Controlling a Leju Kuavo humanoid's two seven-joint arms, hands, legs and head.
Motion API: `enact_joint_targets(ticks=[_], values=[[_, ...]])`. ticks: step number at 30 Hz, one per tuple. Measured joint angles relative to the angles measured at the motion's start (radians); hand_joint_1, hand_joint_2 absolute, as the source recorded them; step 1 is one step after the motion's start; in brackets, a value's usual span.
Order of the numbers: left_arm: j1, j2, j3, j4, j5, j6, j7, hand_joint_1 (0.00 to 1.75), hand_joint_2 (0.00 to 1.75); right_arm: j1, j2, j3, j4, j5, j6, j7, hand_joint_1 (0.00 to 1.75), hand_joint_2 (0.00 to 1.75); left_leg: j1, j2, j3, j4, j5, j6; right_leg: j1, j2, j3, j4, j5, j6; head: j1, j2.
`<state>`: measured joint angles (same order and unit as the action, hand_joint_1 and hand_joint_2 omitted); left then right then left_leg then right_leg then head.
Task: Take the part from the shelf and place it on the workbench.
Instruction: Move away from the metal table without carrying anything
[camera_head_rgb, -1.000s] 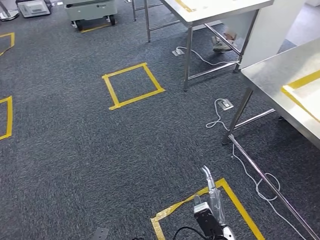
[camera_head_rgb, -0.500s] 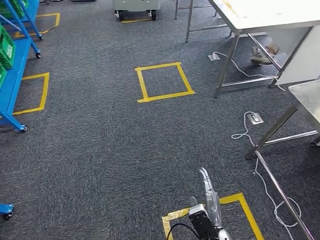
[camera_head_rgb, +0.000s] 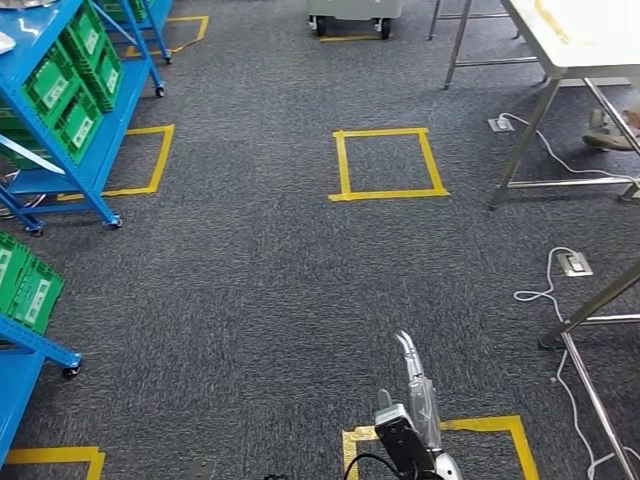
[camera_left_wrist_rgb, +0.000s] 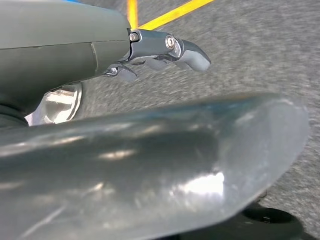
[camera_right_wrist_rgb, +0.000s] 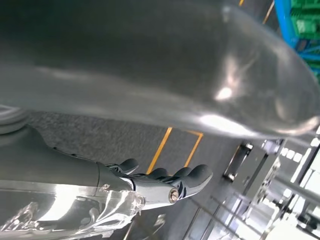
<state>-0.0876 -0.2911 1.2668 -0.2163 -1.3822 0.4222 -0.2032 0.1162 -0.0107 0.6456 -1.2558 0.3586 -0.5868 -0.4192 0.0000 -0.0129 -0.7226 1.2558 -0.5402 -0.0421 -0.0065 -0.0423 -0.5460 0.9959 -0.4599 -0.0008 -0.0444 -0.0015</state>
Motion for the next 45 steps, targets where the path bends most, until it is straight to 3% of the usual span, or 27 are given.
enact_joint_targets(ticks=[2, 4, 5, 6, 8, 10, 12, 14, 15, 17, 19, 21, 23, 25, 27, 29, 30, 31, 32, 34, 36, 37, 38, 39, 41, 43, 45], values=[[0.001, 0.0, 0.0, 0.0, 0.0, -0.001, 0.0, 0.0, 0.0, -0.002, 0.0, 0.0, 0.0, 0.0, 0.0, 0.0, 0.0, 0.0, 0.003, 0.018, 0.056, -0.09, 0.054, -0.004, -0.001, -0.029, 0.001, 0.0, -0.001, 0.003, 0.0, 0.0], [-0.001, 0.0, -0.001, 0.0, -0.001, -0.001, 0.0, 0.0, 0.0, -0.005, 0.0, 0.0, 0.0, 0.0, 0.0, 0.0, 0.0, 0.0, 0.002, 0.068, 0.131, -0.218, 0.097, -0.003, 0.003, -0.051, 0.003, 0.003, -0.005, 0.012, -0.002, 0.0], [-0.002, -0.001, -0.001, 0.0, -0.001, -0.001, 0.0, 0.0, 0.0, -0.006, 0.0, 0.0, 0.0, 0.0, 0.0, 0.0, 0.0, 0.0, 0.0, 0.085, 0.151, -0.256, 0.104, 0.002, 0.006, -0.062, 0.004, 0.005, -0.007, 0.018, -0.001, 0.0], [-0.002, -0.001, -0.002, 0.0, -0.001, -0.002, 0.0, 0.0, 0.0, -0.006, 0.0, 0.0, 0.0, 0.001, 0.0, 0.0, 0.0, 0.0, -0.002, 0.092, 0.157, -0.272, 0.103, 0.009, 0.009, -0.072, 0.006, 0.006, -0.009, 0.024, -0.001, 0.0], [0.0, -0.002, -0.002, 0.0, -0.002, -0.003, 0.0, 0.0, 0.0, -0.008, 0.0, 0.0, 0.0, 0.001, 0.0, 0.0, 0.0, 0.0, -0.004, 0.066, 0.153, -0.274, 0.104, 0.026, 0.007, -0.087, 0.009, 0.006, -0.014, 0.036, 0.002, 0.0], [0.001, -0.002, -0.003, 0.0, -0.002, -0.005, -0.001, 0.0, 0.0, -0.009, 0.0, 0.001, 0.0, 0.002, -0.001, 0.0, 0.0, 0.0, -0.002, 0.042, 0.153, -0.276, 0.107, 0.039, 0.001, -0.045, -0.004, 0.044, -0.042, 0.047, 0.004, 0.0], [-0.001, -0.002, -0.004, 0.0, -0.002, -0.006, -0.002, 0.0, 0.0, -0.004, 0.0, 0.001, 0.0, 0.002, -0.003, -0.001, 0.0, 0.0, -0.001, 0.016, 0.152, -0.277, 0.11, 0.049, -0.001, 0.018, -0.058, 0.162, -0.104, 0.05, 0.009, 0.0], [-0.002, -0.002, -0.006, 0.0, -0.002, -0.007, -0.002, 0.0, 0.0, 0.003, -0.001, 0.001, 0.0, 0.002, -0.005, 0.0, 0.0, 0.0, -0.003, -0.013, 0.151, -0.276, 0.111, 0.054, 0.0, 0.037, -0.122, 0.286, -0.147, 0.048, 0.012, 0.0], [-0.001, -0.002, -0.006, 0.0, -0.002, -0.007, -0.002, 0.0, 0.0, 0.006, -0.001, 0.001, 0.0, 0.002, -0.006, 0.0, 0.0, 0.0, -0.004, -0.028, 0.152, -0.276, 0.111, 0.054, 0.001, 0.04, -0.136, 0.304, -0.142, 0.045, 0.013, 0.0], [0.0, -0.002, -0.006, 0.0, -0.001, -0.009, -0.002, 0.0, 0.0, 0.008, -0.002, 0.001, -0.002, 0.004, -0.006, 0.0, 0.0, 0.0, -0.005, -0.059, 0.154, -0.275, 0.112, 0.054, 0.001, 0.051, -0.105, 0.223, -0.08, 0.038, 0.012, 0.0], [0.0, -0.003, -0.007, 0.0, -0.001, -0.01, -0.002, 0.0, 0.0, 0.008, -0.002, 0.001, -0.005, 0.006, -0.006, 0.001, 0.0, 0.0, -0.005, -0.088, 0.153, -0.273, 0.113, 0.049, -0.004, 0.098, -0.043, 0.085, -0.02, 0.033, 0.012, 0.0], [-0.001, -0.003, -0.007, 0.0, 0.0, -0.01, -0.003, 0.0, 0.0, 0.008, -0.002, 0.001, -0.007, 0.008, -0.005, 0.002, 0.0, 0.0, -0.004, -0.11, 0.146, -0.271, 0.116, 0.039, -0.006, 0.129, -0.014, 0.025, -0.006, 0.031, 0.012, 0.0], [0.001, -0.002, -0.007, 0.0, 0.001, -0.01, -0.003, 0.0, 0.0, 0.008, -0.002, 0.001, -0.008, 0.009, -0.005, 0.004, 0.0, 0.0, 0.0, -0.125, 0.138, -0.271, 0.12, 0.027, -0.003, 0.112, -0.012, 0.021, -0.003, 0.025, 0.011, 0.0], [0.001, -0.001, -0.007, 0.0, 0.002, -0.009, -0.003, 0.0, 0.0, 0.006, -0.002, 0.001, -0.01, 0.01, -0.005, 0.004, 0.0, 0.0, -0.002, -0.086, 0.124, -0.247, 0.099, 0.017, -0.004, 0.087, -0.01, 0.013, 0.002, 0.013, 0.007, 0.0], [-0.001, 0.0, -0.007, 0.0, 0.004, -0.009, -0.003, 0.0, 0.0, 0.008, -0.002, 0.0, -0.011, 0.011, -0.005, 0.004, 0.0, 0.0, -0.004, -0.024, 0.077, -0.15, 0.039, 0.008, -0.003, 0.059, -0.009, 0.008, 0.004, 0.004, 0.001, 0.0], [-0.001, 0.0, -0.007, 0.0, 0.004, -0.009, -0.003, 0.0, 0.0, 0.01, -0.002, 0.0, -0.011, 0.011, -0.005, 0.004, 0.0, 0.0, -0.001, -0.004, 0.016, -0.026, -0.014, 0.002, -0.001, 0.028, -0.01, 0.008, 0.003, 0.002, 0.0, 0.0], [0.0, 0.0, -0.007, 0.0, 0.004, -0.009, -0.003, 0.0, 0.0, 0.011, -0.002, 0.0, -0.011, 0.011, -0.005, 0.004, 0.0, 0.0, 0.0, -0.001, 0.003, 0.003, -0.016, -0.001, -0.001, 0.012, -0.01, 0.008, 0.002, 0.001, 0.0, 0.0], [0.001, 0.001, -0.007, 0.0, 0.005, -0.009, -0.003, 0.0, 0.0, 0.01, -0.002, 0.0, -0.011, 0.011, -0.005, 0.004, 0.0, 0.0, 0.001, 0.001, 0.008, -0.005, -0.001, -0.002, -0.001, -0.003, -0.01, 0.008, 0.001, 0.002, 0.0, 0.0], [0.001, 0.001, -0.007, 0.0, 0.006, -0.009, -0.003, 0.0, 0.0, 0.01, -0.002, 0.0, -0.011, 0.011, -0.005, 0.004, 0.0, 0.0, 0.001, 0.008, 0.033, -0.049, 0.029, -0.003, -0.002, -0.017, -0.008, 0.009, 0.0, 0.003, 0.0, 0.0], [0.001, 0.001, -0.007, 0.0, 0.006, -0.009, -0.003, 0.0, 0.0, 0.009, -0.002, 0.0, -0.011, 0.011, -0.005, 0.004, 0.0, 0.0, -0.002, 0.05, 0.108, -0.183, 0.087, -0.004, 0.001, -0.04, -0.004, 0.01, -0.005, 0.01, -0.001, 0.0], [-0.001, 0.0, -0.007, 0.0, 0.006, -0.009, -0.003, 0.0, 0.0, 0.008, -0.002, 0.0, -0.011, 0.011, -0.005, 0.004, 0.0, 0.0, -0.006, 0.083, 0.149, -0.262, 0.106, 0.008, 0.007, -0.061, 0.0, 0.011, -0.011, 0.021, 0.0, 0.0], [-0.001, 0.0, -0.007, 0.0, 0.006, -0.009, -0.003, 0.0, 0.0, 0.008, -0.002, 0.0, -0.011, 0.012, -0.005, 0.004, 0.0, 0.0, -0.009, 0.083, 0.15, -0.271, 0.103, 0.015, 0.01, -0.072, 0.003, 0.011, -0.013, 0.026, 0.0, 0.0], [-0.001, 0.0, -0.007, 0.0, 0.006, -0.009, -0.003, 0.0, 0.0, 0.007, -0.002, 0.001, -0.012, 0.012, -0.005, 0.004, 0.0, 0.0, -0.008, 0.068, 0.148, -0.272, 0.105, 0.025, 0.01, -0.083, 0.006, 0.01, -0.015, 0.03, 0.001, 0.0], [0.0, -0.001, -0.007, 0.0, 0.007, -0.009, -0.003, 0.0, 0.0, 0.006, -0.002, 0.001, -0.012, 0.012, -0.005, 0.004, 0.0, 0.0, -0.007, 0.055, 0.147, -0.273, 0.107, 0.03, 0.009, -0.079, 0.007, 0.013, -0.02, 0.036, 0.002, 0.0], [0.0, -0.001, -0.007, 0.0, 0.008, -0.008, -0.004, 0.0, 0.0, 0.005, -0.002, 0.001, -0.015, 0.012, -0.005, 0.004, 0.0, 0.0, -0.003, 0.03, 0.148, -0.275, 0.11, 0.042, 0.003, -0.033, -0.014, 0.065, -0.056, 0.046, 0.004, 0.0], [-0.001, -0.002, -0.007, 0.0, 0.008, -0.008, -0.004, 0.0, 0.0, 0.007, -0.003, 0.001, -0.016, 0.012, -0.006, 0.004, 0.0, 0.0, -0.001, 0.006, 0.147, -0.275, 0.112, 0.051, 0.001, 0.022, -0.076, 0.194, -0.117, 0.049, 0.009, 0.0], [-0.001, -0.002, -0.007, 0.0, 0.008, -0.008, -0.005, 0.0, 0.0, 0.01, -0.003, 0.001, -0.016, 0.012, -0.006, 0.005, 0.0, 0.0, -0.002, -0.022, 0.147, -0.275, 0.112, 0.054, 0.002, 0.037, -0.136, 0.302, -0.148, 0.048, 0.012, 0.0]])
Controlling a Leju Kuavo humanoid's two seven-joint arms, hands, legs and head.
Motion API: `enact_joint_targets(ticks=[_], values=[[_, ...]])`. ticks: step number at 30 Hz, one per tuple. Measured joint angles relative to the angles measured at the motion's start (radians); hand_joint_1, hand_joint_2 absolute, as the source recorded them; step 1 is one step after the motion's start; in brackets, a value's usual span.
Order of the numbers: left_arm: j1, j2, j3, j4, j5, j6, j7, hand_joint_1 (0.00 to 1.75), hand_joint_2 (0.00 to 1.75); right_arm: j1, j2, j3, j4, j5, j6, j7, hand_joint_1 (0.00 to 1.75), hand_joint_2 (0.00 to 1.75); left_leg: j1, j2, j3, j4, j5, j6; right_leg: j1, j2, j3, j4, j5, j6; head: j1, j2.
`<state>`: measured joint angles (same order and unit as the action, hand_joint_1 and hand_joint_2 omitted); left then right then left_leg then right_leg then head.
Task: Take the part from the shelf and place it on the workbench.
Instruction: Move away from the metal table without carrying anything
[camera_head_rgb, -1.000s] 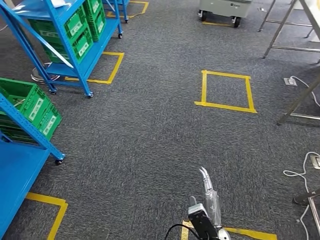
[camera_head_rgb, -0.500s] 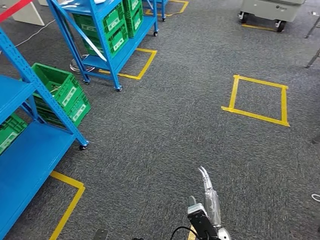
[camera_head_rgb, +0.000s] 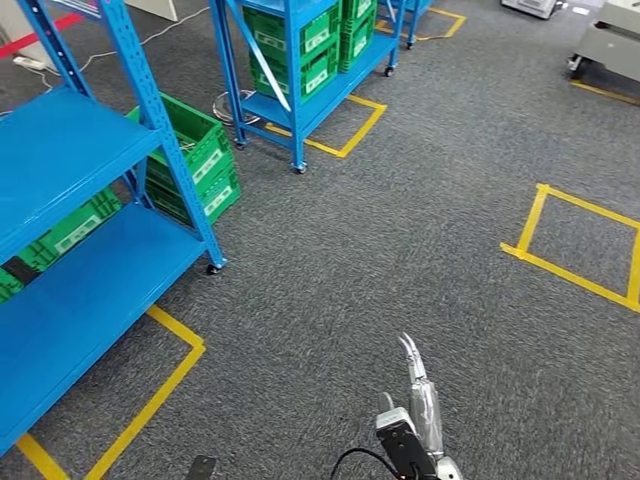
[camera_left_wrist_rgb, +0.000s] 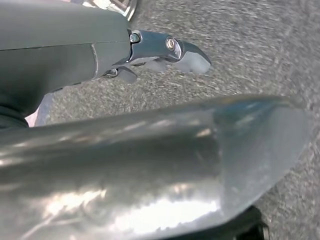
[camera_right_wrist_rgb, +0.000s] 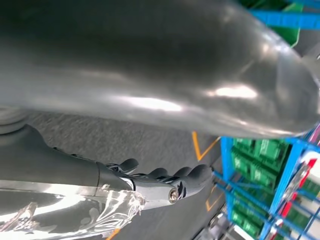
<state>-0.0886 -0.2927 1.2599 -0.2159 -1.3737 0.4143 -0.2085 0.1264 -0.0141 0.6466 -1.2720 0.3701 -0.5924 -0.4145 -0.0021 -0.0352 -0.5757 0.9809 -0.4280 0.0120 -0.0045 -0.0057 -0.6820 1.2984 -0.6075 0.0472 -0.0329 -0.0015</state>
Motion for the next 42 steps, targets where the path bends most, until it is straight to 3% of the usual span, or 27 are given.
enact_joint_targets(ticks=[1, 2, 4, 5, 7, 9, 11, 13, 15, 16, 17, 18, 20, 22, 23, 25, 27, 29, 30, 31, 32, 33, 34, 36, 38, 40, 42], values=[[0.001, 0.0, 0.0, 0.0, 0.0, 0.0, 0.0, 0.0, 0.0, 0.0, 0.0, 0.0, 0.0, 0.0, 0.0, 0.0, 0.0, 0.0, 0.0, -0.015, 0.001, 0.0, 0.0, 0.0, 0.0, 0.003, -0.008, 0.004, 0.013, -0.002, 0.0, 0.0], [0.001, 0.0, 0.0, 0.0, 0.0, 0.0, 0.0, 0.0, 0.0, 0.0, 0.0, 0.0, 0.0, 0.0, 0.0, 0.0, 0.0, 0.0, 0.0, -0.031, 0.002, 0.0, 0.0, 0.0, 0.0, 0.007, 0.005, -0.032, 0.043, -0.005, 0.0, 0.0], [0.001, -0.001, 0.0, 0.0, 0.0, 0.0, 0.0, 0.0, 0.0, -0.001, 0.0, 0.0, 0.0, 0.0, 0.0, 0.0, 0.0, 0.0, -0.001, -0.06, 0.004, 0.001, 0.0, -0.003, -0.003, 0.048, 0.065, -0.169, 0.115, -0.012, 0.0, 0.0], [0.0, -0.001, 0.0, 0.0, 0.0, -0.001, 0.0, 0.0, 0.0, -0.002, 0.0, 0.0, 0.0, 0.001, 0.0, 0.0, 0.0, 0.0, -0.001, -0.073, 0.002, 0.003, 0.001, -0.007, -0.006, 0.071, 0.093, -0.227, 0.136, -0.015, 0.0, 0.0], [0.0, -0.001, 0.0, 0.0, 0.0, -0.002, 0.0, 0.0, 0.0, -0.002, -0.001, 0.0, 0.0, 0.001, 0.0, 0.001, 0.0, 0.0, 0.0, -0.095, -0.006, 0.006, 0.003, -0.019, -0.007, 0.093, 0.115, -0.273, 0.143, -0.02, -0.001, 0.0], [0.002, 0.0, 0.0, 0.0, 0.0, -0.003, 0.0, 0.0, 0.0, -0.004, -0.001, 0.0, 0.0, 0.002, 0.0, 0.002, 0.0, 0.0, 0.005, -0.112, -0.013, 0.004, 0.008, -0.031, -0.005, 0.075, 0.116, -0.276, 0.145, -0.028, -0.001, 0.0], [0.002, 0.001, 0.0, 0.0, 0.0, -0.002, 0.0, 0.0, 0.0, -0.005, -0.001, 0.0, 0.0, 0.003, 0.0, 0.002, 0.0, 0.0, 0.003, -0.066, -0.028, 0.028, -0.012, -0.041, -0.005, 0.05, 0.118, -0.283, 0.149, -0.04, -0.007, 0.0], [0.0, 0.002, 0.0, 0.0, 0.001, -0.002, 0.0, 0.0, 0.0, -0.003, -0.002, 0.0, -0.001, 0.004, 0.0, 0.002, 0.0, 0.0, 0.0, 0.002, -0.075, 0.126, -0.071, -0.049, -0.004, 0.019, 0.12, -0.287, 0.15, -0.049, -0.014, 0.0], [0.0, 0.002, 0.0, 0.0, 0.001, -0.002, 0.0, 0.0, 0.0, -0.001, -0.003, -0.001, -0.001, 0.004, 0.001, 0.002, 0.0, 0.0, 0.003, 0.019, -0.133, 0.244, -0.121, -0.055, -0.002, -0.013, 0.119, -0.287, 0.148, -0.053, -0.016, 0.0], [0.001, 0.002, 0.0, 0.0, 0.001, -0.002, 0.0, 0.0, 0.0, -0.001, -0.003, -0.001, -0.001, 0.004, 0.001, 0.003, 0.0, 0.0, 0.004, 0.021, -0.145, 0.271, -0.124, -0.057, -0.002, -0.028, 0.12, -0.287, 0.147, -0.053, -0.016, 0.0], [0.002, 0.002, 0.0, 0.0, 0.001, -0.002, 0.0, 0.0, 0.0, -0.002, -0.003, -0.001, -0.001, 0.004, 0.002, 0.003, 0.0, 0.0, 0.004, 0.024, -0.138, 0.26, -0.106, -0.058, -0.002, -0.043, 0.121, -0.287, 0.146, -0.053, -0.016, 0.0], [0.002, 0.003, 0.0, 0.0, 0.001, -0.002, 0.0, 0.0, 0.0, -0.003, -0.003, -0.001, -0.001, 0.004, 0.003, 0.004, 0.0, 0.0, 0.004, 0.031, -0.112, 0.214, -0.076, -0.057, -0.002, -0.056, 0.123, -0.287, 0.144, -0.051, -0.016, 0.0], [0.002, 0.003, 0.0, 0.0, 0.001, -0.002, 0.0, 0.0, 0.0, -0.004, -0.003, -0.001, -0.001, 0.004, 0.004, 0.004, 0.0, 0.0, 0.0, 0.072, -0.036, 0.083, -0.019, -0.054, 0.0, -0.078, 0.13, -0.287, 0.139, -0.044, -0.016, 0.0], [0.001, 0.002, 0.0, 0.0, 0.001, -0.002, 0.0, 0.0, 0.0, -0.005, -0.003, -0.001, -0.001, 0.005, 0.004, 0.004, 0.0, 0.0, -0.005, 0.102, 0.003, 0.009, -0.004, -0.044, 0.006, -0.096, 0.136, -0.286, 0.134, -0.035, -0.015, 0.0], [0.001, 0.002, 0.0, 0.0, 0.001, -0.002, 0.0, 0.0, 0.0, -0.005, -0.003, 0.0, -0.001, 0.005, 0.004, 0.004, 0.0, 0.0, -0.009, 0.103, 0.005, 0.001, -0.009, -0.038, 0.008, -0.104, 0.139, -0.288, 0.132, -0.031, -0.015, 0.0], [0.002, 0.001, 0.0, 0.0, 0.001, -0.001, 0.0, 0.0, 0.0, -0.006, -0.003, 0.0, -0.001, 0.006, 0.004, 0.004, 0.0, 0.0, -0.007, 0.079, 0.005, -0.001, -0.006, -0.025, 0.007, -0.118, 0.145, -0.291, 0.128, -0.02, -0.015, 0.0], [0.002, 0.001, 0.0, 0.0, 0.001, 0.0, 0.0, 0.0, 0.0, -0.008, -0.003, 0.0, -0.003, 0.006, 0.004, 0.004, 0.0, 0.0, -0.001, 0.056, 0.006, -0.003, -0.003, -0.013, 0.003, -0.085, 0.133, -0.254, 0.099, -0.008, -0.012, 0.0], [0.001, 0.0, 0.0, 0.0, 0.001, 0.0, 0.0, 0.0, 0.0, -0.008, -0.003, 0.0, -0.005, 0.006, 0.004, 0.004, 0.0, 0.0, 0.003, 0.031, 0.006, -0.004, -0.001, -0.005, 0.0, -0.025, 0.078, -0.132, 0.036, -0.001, -0.007, 0.0], [0.0, -0.001, 0.0, 0.0, 0.001, 0.0, 0.0, 0.0, 0.0, -0.006, -0.003, 0.0, -0.005, 0.006, 0.004, 0.004, 0.0, 0.0, 0.002, 0.017, 0.005, -0.004, -0.001, -0.004, 0.0, -0.008, 0.041, -0.059, 0.008, -0.001, -0.005, 0.0], [0.001, -0.001, 0.0, 0.0, 0.001, 0.0, 0.0, 0.0, 0.0, -0.004, -0.004, 0.0, -0.005, 0.005, 0.004, 0.005, 0.0, 0.0, 0.002, 0.002, 0.005, -0.003, 0.0, -0.003, 0.0, -0.001, 0.013, -0.007, -0.005, -0.001, -0.004, 0.0], [0.001, -0.001, 0.0, 0.0, 0.001, 0.0, 0.0, 0.0, 0.0, -0.003, -0.004, 0.0, -0.005, 0.005, 0.004, 0.005, 0.0, 0.0, 0.002, -0.013, 0.006, -0.003, 0.0, -0.003, 0.0, 0.002, 0.0, 0.008, 0.003, -0.002, -0.004, 0.0], [0.002, -0.001, 0.0, 0.0, 0.001, 0.0, 0.0, 0.0, 0.0, -0.003, -0.004, 0.0, -0.005, 0.005, 0.004, 0.005, 0.0, 0.0, 0.002, -0.029, 0.007, -0.003, 0.0, -0.003, 0.0, 0.005, 0.007, -0.017, 0.03, -0.004, -0.004, 0.0], [0.002, -0.001, 0.0, 0.0, 0.001, 0.0, 0.0, 0.0, 0.0, -0.003, -0.004, 0.0, -0.005, 0.005, 0.004, 0.005, 0.0, 0.0, 0.003, -0.045, 0.009, -0.003, 0.0, -0.005, -0.002, 0.014, 0.032, -0.078, 0.071, -0.006, -0.004, 0.0], [0.001, -0.001, 0.0, 0.0, 0.001, 0.0, 0.0, 0.0, 0.0, -0.004, -0.004, 0.0, -0.005, 0.006, 0.004, 0.005, 0.0, 0.0, 0.002, -0.074, 0.008, 0.0, -0.001, -0.011, -0.01, 0.06, 0.091, -0.213, 0.13, -0.008, -0.003, 0.0], [0.0, -0.001, 0.0, 0.0, 0.001, 0.0, -0.001, 0.0, 0.0, -0.004, -0.004, 0.0, -0.006, 0.006, 0.003, 0.004, 0.0, 0.0, 0.004, -0.097, -0.001, 0.003, 0.002, -0.023, -0.014, 0.092, 0.117, -0.272, 0.141, -0.01, -0.003, 0.0], [0.002, 0.0, 0.0, 0.0, 0.001, 0.0, -0.001, 0.0, 0.0, -0.006, -0.004, 0.0, -0.006, 0.006, 0.002, 0.004, 0.0, 0.0, 0.008, -0.112, -0.011, 0.002, 0.006, -0.036, -0.012, 0.075, 0.117, -0.275, 0.142, -0.019, -0.003, 0.0], [0.003, 0.002, 0.0, 0.0, 0.001, 0.001, -0.002, 0.0, 0.0, -0.009, -0.004, 0.0, -0.007, 0.007, 0.002, 0.004, 0.0, 0.0, 0.005, -0.07, -0.027, 0.029, -0.013, -0.046, -0.012, 0.05, 0.119, -0.279, 0.146, -0.031, -0.009, 0.0]])
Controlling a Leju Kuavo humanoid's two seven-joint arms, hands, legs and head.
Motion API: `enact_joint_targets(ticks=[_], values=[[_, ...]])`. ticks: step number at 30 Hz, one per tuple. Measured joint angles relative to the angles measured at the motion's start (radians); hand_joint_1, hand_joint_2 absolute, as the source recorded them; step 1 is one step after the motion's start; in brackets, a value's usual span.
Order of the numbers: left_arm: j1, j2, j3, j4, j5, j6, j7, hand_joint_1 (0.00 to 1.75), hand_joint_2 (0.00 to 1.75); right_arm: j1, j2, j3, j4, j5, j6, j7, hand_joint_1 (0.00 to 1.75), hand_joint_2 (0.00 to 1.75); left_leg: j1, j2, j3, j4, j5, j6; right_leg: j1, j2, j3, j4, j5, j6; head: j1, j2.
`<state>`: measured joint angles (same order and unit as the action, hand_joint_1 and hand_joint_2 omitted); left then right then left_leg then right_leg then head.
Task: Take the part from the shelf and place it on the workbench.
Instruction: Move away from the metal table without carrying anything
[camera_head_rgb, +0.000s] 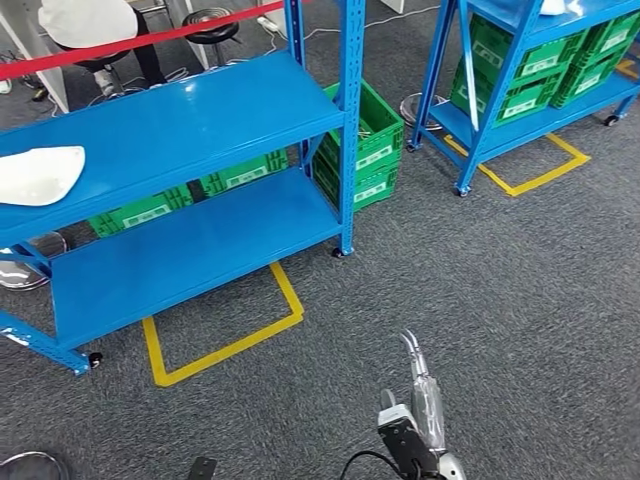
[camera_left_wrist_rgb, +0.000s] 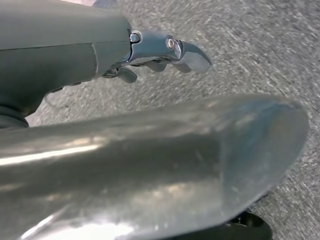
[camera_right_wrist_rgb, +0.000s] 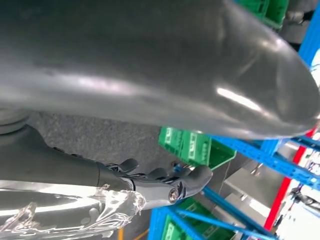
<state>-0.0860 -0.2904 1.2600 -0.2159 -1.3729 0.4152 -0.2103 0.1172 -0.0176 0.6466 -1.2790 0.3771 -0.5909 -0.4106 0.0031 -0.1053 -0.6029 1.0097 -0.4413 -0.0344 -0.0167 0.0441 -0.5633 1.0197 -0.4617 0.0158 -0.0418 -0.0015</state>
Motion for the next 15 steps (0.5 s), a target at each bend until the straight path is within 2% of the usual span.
enact_joint_targets(ticks=[2, 3, 4, 5, 6, 7, 9, 10, 11, 12, 13, 14, 15], values=[[-0.002, 0.001, 0.0, 0.0, -0.001, 0.001, -0.001, 0.0, 0.0, 0.001, 0.0, 0.0, -0.001, 0.0, 0.0, -0.001, 0.0, 0.0, -0.003, 0.065, -0.05, 0.101, -0.058, -0.008, 0.002, -0.029, 0.001, -0.003, 0.0, -0.009, -0.008, 0.0], [-0.003, 0.001, 0.0, 0.0, -0.001, 0.001, -0.002, 0.0, 0.0, 0.002, 0.0, 0.0, -0.001, 0.0, -0.001, -0.001, 0.0, 0.0, -0.003, 0.081, -0.084, 0.169, -0.088, -0.01, 0.004, -0.046, 0.001, -0.003, -0.001, -0.012, -0.01, 0.0], [-0.003, 0.001, -0.001, 0.0, -0.001, 0.001, -0.002, 0.0, 0.0, 0.003, 0.0, 0.0, -0.001, 0.0, 0.0, -0.001, 0.0, 0.0, -0.002, 0.088, -0.111, 0.222, -0.106, -0.011, 0.005, -0.062, 0.001, -0.003, -0.003, -0.013, -0.01, 0.0], [-0.002, 0.001, -0.001, 0.0, -0.002, 0.001, -0.002, 0.0, 0.0, 0.003, 0.0, 0.0, -0.001, 0.001, 0.0, -0.001, 0.0, 0.0, -0.001, 0.091, -0.124, 0.249, -0.107, -0.011, 0.006, -0.078, 0.002, -0.003, -0.004, -0.014, -0.01, 0.0], [-0.001, 0.001, -0.001, 0.0, -0.002, 0.001, -0.002, 0.0, 0.0, 0.002, 0.0, 0.0, -0.001, 0.001, -0.001, -0.001, 0.0, 0.0, -0.002, 0.093, -0.118, 0.239, -0.089, -0.01, 0.007, -0.092, 0.004, -0.003, -0.006, -0.015, -0.01, 0.0], [0.0, 0.001, -0.001, 0.0, -0.003, 0.001, -0.003, 0.0, 0.0, 0.001, 0.0, 0.0, -0.001, 0.001, -0.001, -0.001, 0.0, 0.0, -0.002, 0.1, -0.093, 0.194, -0.057, -0.008, 0.007, -0.105, 0.007, -0.003, -0.008, -0.014, -0.01, 0.0], [-0.001, 0.001, -0.003, 0.0, -0.007, 0.002, -0.005, 0.0, 0.0, 0.001, 0.0, -0.001, -0.003, 0.0, -0.001, -0.002, 0.0, 0.0, -0.009, 0.151, -0.02, 0.065, 0.0, -0.001, 0.012, -0.128, 0.013, -0.001, -0.014, -0.008, -0.011, 0.0], [-0.003, 0.001, -0.005, 0.0, -0.009, 0.002, -0.007, 0.0, 0.0, 0.003, -0.001, -0.001, -0.005, -0.001, -0.002, -0.002, 0.0, 0.0, -0.012, 0.175, 0.005, 0.018, 0.013, 0.005, 0.016, -0.139, 0.015, 0.001, -0.017, -0.003, -0.011, 0.0], [-0.005, 0.0, -0.007, 0.0, -0.01, 0.003, -0.008, 0.0, 0.0, 0.005, -0.003, -0.001, -0.009, -0.001, -0.002, -0.001, 0.0, 0.0, -0.016, 0.192, 0.018, -0.009, 0.015, 0.01, 0.02, -0.15, 0.017, 0.002, -0.02, 0.002, -0.01, 0.0], [-0.005, 0.0, -0.009, 0.0, -0.01, 0.003, -0.01, 0.0, 0.0, 0.008, -0.004, -0.002, -0.015, -0.002, -0.002, -0.001, 0.0, 0.0, -0.018, 0.19, 0.02, -0.019, 0.012, 0.014, 0.023, -0.163, 0.019, 0.002, -0.023, 0.006, -0.008, 0.0], [-0.004, -0.001, -0.01, 0.0, -0.01, 0.004, -0.01, 0.0, 0.0, 0.01, -0.006, -0.002, -0.022, -0.003, -0.002, 0.001, 0.0, 0.0, -0.017, 0.176, 0.018, -0.019, 0.012, 0.02, 0.023, -0.174, 0.023, 0.0, -0.025, 0.011, -0.006, 0.0], [-0.002, -0.002, -0.011, 0.0, -0.01, 0.004, -0.011, 0.0, 0.0, 0.011, -0.008, -0.002, -0.029, -0.003, -0.001, 0.002, 0.0, 0.0, -0.015, 0.162, 0.018, -0.021, 0.013, 0.025, 0.022, -0.166, 0.024, 0.004, -0.031, 0.017, -0.004, 0.0], [-0.002, -0.002, -0.011, 0.0, -0.01, 0.005, -0.011, 0.0, 0.0, 0.012, -0.009, -0.002, -0.036, -0.002, 0.0, 0.004, 0.0, 0.0, -0.012, 0.149, 0.019, -0.023, 0.015, 0.03, 0.019, -0.146, 0.02, 0.021, -0.045, 0.024, -0.002, 0.0]])
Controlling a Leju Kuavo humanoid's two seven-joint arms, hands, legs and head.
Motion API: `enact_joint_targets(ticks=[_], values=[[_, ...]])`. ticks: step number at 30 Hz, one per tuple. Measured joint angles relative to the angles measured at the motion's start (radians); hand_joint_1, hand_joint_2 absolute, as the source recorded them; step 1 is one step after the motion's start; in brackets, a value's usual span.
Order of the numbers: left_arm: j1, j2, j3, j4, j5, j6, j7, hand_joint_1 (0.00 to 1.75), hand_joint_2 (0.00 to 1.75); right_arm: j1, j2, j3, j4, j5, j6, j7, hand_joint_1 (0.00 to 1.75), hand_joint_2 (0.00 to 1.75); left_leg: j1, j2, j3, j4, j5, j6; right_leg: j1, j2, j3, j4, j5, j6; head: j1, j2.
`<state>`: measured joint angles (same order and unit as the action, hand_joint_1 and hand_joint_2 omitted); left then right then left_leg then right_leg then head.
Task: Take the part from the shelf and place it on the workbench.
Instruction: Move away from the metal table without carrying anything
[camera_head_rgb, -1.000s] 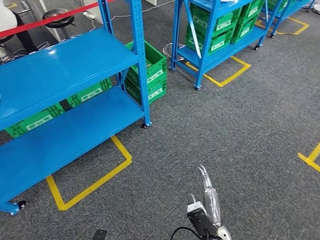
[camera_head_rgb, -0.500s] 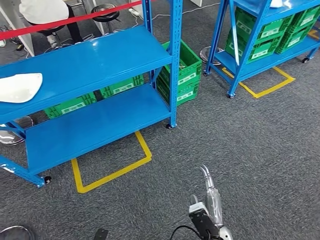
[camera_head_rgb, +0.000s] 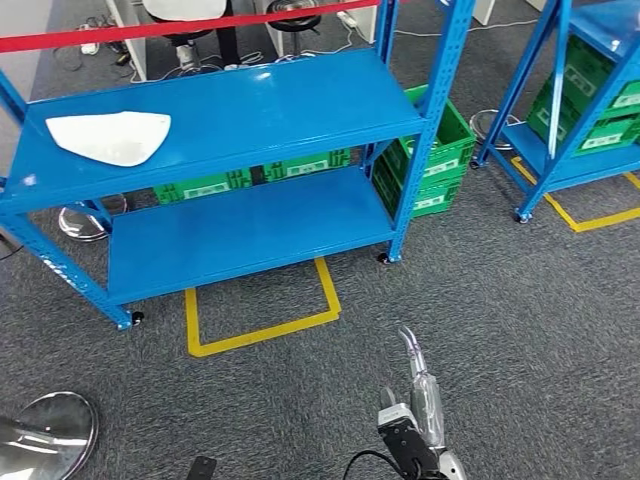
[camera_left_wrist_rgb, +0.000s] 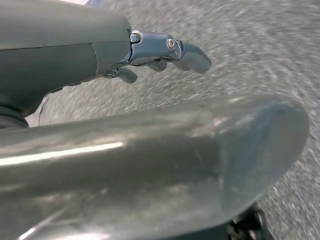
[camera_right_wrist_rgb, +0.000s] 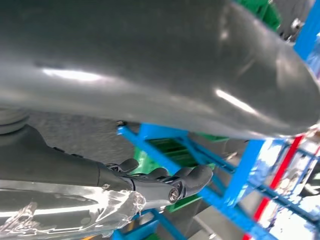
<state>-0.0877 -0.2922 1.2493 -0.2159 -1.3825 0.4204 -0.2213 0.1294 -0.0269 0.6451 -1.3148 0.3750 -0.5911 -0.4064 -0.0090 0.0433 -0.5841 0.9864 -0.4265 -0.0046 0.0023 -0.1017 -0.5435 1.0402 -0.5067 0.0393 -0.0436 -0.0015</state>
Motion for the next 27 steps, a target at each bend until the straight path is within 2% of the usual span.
enact_joint_targets(ticks=[2, 4, 5, 6, 7, 9, 10, 11, 13, 14, 16, 18, 19, 20, 21, 22, 24, 25, 26, 27], values=[[-0.002, -0.001, 0.0, 0.0, 0.0, 0.001, -0.001, 0.0, 0.0, 0.005, -0.005, 0.0, -0.011, 0.002, 0.003, 0.004, 0.0, 0.0, 0.005, -0.027, 0.001, -0.002, 0.003, 0.009, -0.004, 0.06, -0.039, 0.091, -0.052, 0.01, 0.006, 0.0], [-0.005, -0.001, 0.0, 0.0, 0.002, 0.001, -0.002, 0.0, 0.0, 0.013, -0.01, 0.0, -0.014, 0.003, 0.005, 0.008, 0.0, 0.0, 0.005, -0.057, 0.0, -0.002, 0.004, 0.014, -0.005, 0.088, -0.101, 0.213, -0.102, 0.013, 0.009, 0.0], [-0.004, 0.0, 0.0, 0.0, 0.003, 0.0, -0.002, 0.0, 0.0, 0.014, -0.011, 0.001, -0.015, 0.004, 0.006, 0.009, 0.0, 0.0, 0.006, -0.072, 0.0, -0.002, 0.004, 0.015, -0.005, 0.093, -0.12, 0.245, -0.105, 0.013, 0.01, 0.0], [-0.002, 0.0, 0.0, 0.0, 0.004, -0.001, -0.002, 0.0, 0.0, 0.014, -0.011, 0.001, -0.015, 0.005, 0.007, 0.011, 0.0, 0.0, 0.006, -0.088, 0.001, -0.001, 0.005, 0.015, -0.006, 0.097, -0.123, 0.242, -0.089, 0.013, 0.01, 0.0], [-0.001, 0.0, 0.0, 0.0, 0.005, -0.002, -0.002, 0.0, 0.0, 0.012, -0.011, 0.001, -0.016, 0.007, 0.008, 0.011, 0.0, 0.0, 0.007, -0.104, 0.002, -0.001, 0.005, 0.014, -0.007, 0.102, -0.107, 0.202, -0.057, 0.012, 0.01, 0.0], [-0.002, 0.0, 0.0, 0.0, 0.007, -0.003, -0.003, 0.0, 0.0, 0.01, -0.011, 0.001, -0.016, 0.006, 0.011, 0.012, 0.0, 0.0, 0.007, -0.131, 0.002, 0.003, 0.006, 0.008, -0.014, 0.134, -0.053, 0.079, 0.008, 0.011, 0.011, 0.0], [-0.002, 0.0, 0.0, 0.0, 0.007, -0.003, -0.005, 0.0, 0.0, 0.008, -0.011, 0.001, -0.016, 0.003, 0.015, 0.011, 0.0, 0.0, 0.007, -0.143, -0.001, 0.006, 0.006, 0.003, -0.018, 0.153, -0.032, 0.031, 0.024, 0.009, 0.012, 0.0], [-0.002, 0.0, 0.0, 0.0, 0.007, -0.003, -0.007, 0.0, 0.0, 0.007, -0.011, 0.001, -0.016, -0.002, 0.021, 0.01, 0.0, 0.0, 0.007, -0.151, -0.006, 0.008, 0.007, -0.002, -0.02, 0.168, -0.021, 0.005, 0.027, 0.006, 0.012, 0.0], [0.001, 0.001, 0.0, 0.0, 0.007, -0.003, -0.014, 0.0, 0.0, 0.004, -0.011, 0.002, -0.018, -0.016, 0.034, 0.006, 0.0, 0.0, 0.009, -0.164, -0.015, 0.007, 0.009, -0.014, -0.019, 0.171, -0.018, -0.006, 0.023, -0.007, 0.011, 0.0], [0.002, 0.002, 0.0, 0.0, 0.007, -0.003, -0.017, 0.0, 0.0, 0.004, -0.011, 0.002, -0.02, -0.021, 0.04, 0.004, 0.0, 0.0, 0.01, -0.159, -0.016, 0.007, 0.008, -0.019, -0.019, 0.166, -0.017, -0.008, 0.023, -0.014, 0.011, 0.0], [0.001, 0.003, 0.0, 0.0, 0.007, -0.003, -0.022, 0.0, 0.0, 0.003, -0.01, 0.002, -0.024, -0.031, 0.049, 0.001, 0.0, 0.0, 0.009, -0.115, -0.035, 0.046, -0.015, -0.03, -0.021, 0.155, -0.011, -0.012, 0.022, -0.028, 0.005, 0.0], [-0.002, 0.003, -0.001, 0.0, 0.007, -0.003, -0.027, 0.0, 0.0, 0.006, -0.01, 0.001, -0.025, -0.039, 0.055, -0.002, 0.0, 0.0, 0.008, -0.065, -0.097, 0.162, -0.065, -0.039, -0.019, 0.141, -0.004, -0.013, 0.014, -0.037, -0.003, 0.0], [-0.002, 0.003, -0.001, 0.0, 0.007, -0.003, -0.028, 0.0, 0.0, 0.008, -0.01, 0.001, -0.025, -0.042, 0.057, -0.003, 0.0, 0.0, 0.009, -0.058, -0.136, 0.229, -0.087, -0.041, -0.018, 0.133, -0.001, -0.013, 0.01, -0.039, -0.004, 0.0], [-0.001, 0.003, -0.001, 0.0, 0.007, -0.003, -0.03, 0.0, 0.0, 0.01, -0.01, 0.001, -0.025, -0.043, 0.058, -0.003, 0.0, 0.0, 0.01, -0.055, -0.166, 0.278, -0.096, -0.042, -0.017, 0.127, 0.004, -0.013, 0.005, -0.04, -0.004, 0.0], [0.0, 0.003, -0.001, 0.0, 0.007, -0.003, -0.031, 0.0, 0.0, 0.011, -0.01, 0.001, -0.025, -0.044, 0.059, -0.004, 0.0, 0.0, 0.01, -0.055, -0.18, 0.294, -0.085, -0.041, -0.016, 0.122, 0.011, -0.013, -0.001, -0.039, -0.004, 0.0], [0.001, 0.003, -0.001, 0.0, 0.007, -0.003, -0.032, 0.0, 0.0, 0.011, -0.01, 0.001, -0.026, -0.046, 0.059, -0.005, 0.0, 0.0, 0.01, -0.055, -0.173, 0.273, -0.057, -0.039, -0.016, 0.119, 0.02, -0.013, -0.008, -0.038, -0.004, 0.0], [0.002, 0.003, -0.001, 0.0, 0.006, -0.003, -0.033, 0.0, 0.0, 0.01, -0.01, 0.001, -0.029, -0.049, 0.06, -0.006, 0.0, 0.0, 0.008, -0.053, -0.116, 0.152, 0.021, -0.03, -0.015, 0.113, 0.039, -0.013, -0.025, -0.033, -0.004, 0.0], [0.002, 0.003, -0.001, 0.0, 0.006, -0.003, -0.033, 0.0, 0.0, 0.01, -0.01, 0.001, -0.031, -0.049, 0.061, -0.006, 0.0, 0.0, 0.006, -0.051, -0.084, 0.09, 0.037, -0.025, -0.013, 0.112, 0.046, -0.014, -0.034, -0.028, -0.005, 0.0], [0.001, 0.003, -0.001, 0.0, 0.006, -0.003, -0.033, 0.0, 0.0, 0.009, -0.01, 0.001, -0.033, -0.05, 0.061, -0.007, 0.0, 0.0, 0.004, -0.049, -0.061, 0.047, 0.04, -0.02, -0.012, 0.111, 0.051, -0.018, -0.041, -0.023, -0.004, 0.0], [0.001, 0.003, -0.001, 0.0, 0.006, -0.003, -0.033, 0.0, 0.0, 0.01, -0.01, 0.001, -0.035, -0.05, 0.061, -0.007, 0.0, 0.0, 0.002, -0.048, -0.048, 0.023, 0.029, -0.015, -0.011, 0.11, 0.058, -0.021, -0.043, -0.016, -0.004, 0.0]])
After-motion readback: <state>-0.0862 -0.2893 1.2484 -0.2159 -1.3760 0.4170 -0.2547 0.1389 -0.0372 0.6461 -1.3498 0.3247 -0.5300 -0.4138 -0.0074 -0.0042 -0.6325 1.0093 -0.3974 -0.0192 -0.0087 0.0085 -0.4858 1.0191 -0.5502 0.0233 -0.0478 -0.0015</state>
